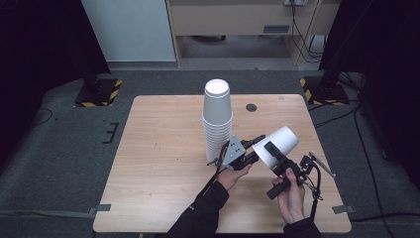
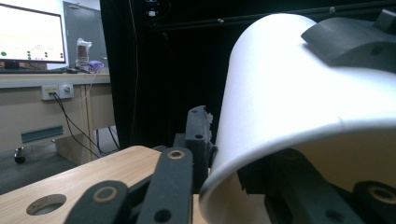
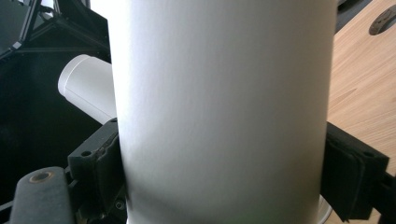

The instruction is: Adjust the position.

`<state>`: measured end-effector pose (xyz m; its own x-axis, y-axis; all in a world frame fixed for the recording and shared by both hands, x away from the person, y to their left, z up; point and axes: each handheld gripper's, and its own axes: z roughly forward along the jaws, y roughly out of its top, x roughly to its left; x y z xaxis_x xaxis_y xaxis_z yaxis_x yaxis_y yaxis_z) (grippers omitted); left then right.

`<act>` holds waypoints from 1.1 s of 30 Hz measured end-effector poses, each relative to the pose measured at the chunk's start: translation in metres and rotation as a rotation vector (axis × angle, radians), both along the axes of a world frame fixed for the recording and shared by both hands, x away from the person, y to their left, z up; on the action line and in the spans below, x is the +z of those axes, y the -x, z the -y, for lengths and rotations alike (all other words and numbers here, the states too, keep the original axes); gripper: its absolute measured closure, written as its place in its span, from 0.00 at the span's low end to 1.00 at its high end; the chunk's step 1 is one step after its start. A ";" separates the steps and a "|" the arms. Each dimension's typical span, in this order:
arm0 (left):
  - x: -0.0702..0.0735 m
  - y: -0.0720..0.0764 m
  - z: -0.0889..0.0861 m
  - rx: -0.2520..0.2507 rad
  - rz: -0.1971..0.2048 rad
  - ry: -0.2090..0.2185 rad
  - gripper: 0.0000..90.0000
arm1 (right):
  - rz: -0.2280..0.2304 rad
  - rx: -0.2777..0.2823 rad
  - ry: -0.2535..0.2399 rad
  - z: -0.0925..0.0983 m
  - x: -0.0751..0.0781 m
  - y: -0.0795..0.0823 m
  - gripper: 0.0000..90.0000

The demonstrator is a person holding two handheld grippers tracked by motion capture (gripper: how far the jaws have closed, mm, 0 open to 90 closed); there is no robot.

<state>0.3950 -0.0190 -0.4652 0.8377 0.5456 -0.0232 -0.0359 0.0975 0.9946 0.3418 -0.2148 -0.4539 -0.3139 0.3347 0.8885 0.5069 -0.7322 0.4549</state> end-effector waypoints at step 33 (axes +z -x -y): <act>-0.002 0.002 -0.009 -0.035 -0.021 -0.019 0.95 | 0.032 0.018 0.044 0.006 0.001 -0.006 0.16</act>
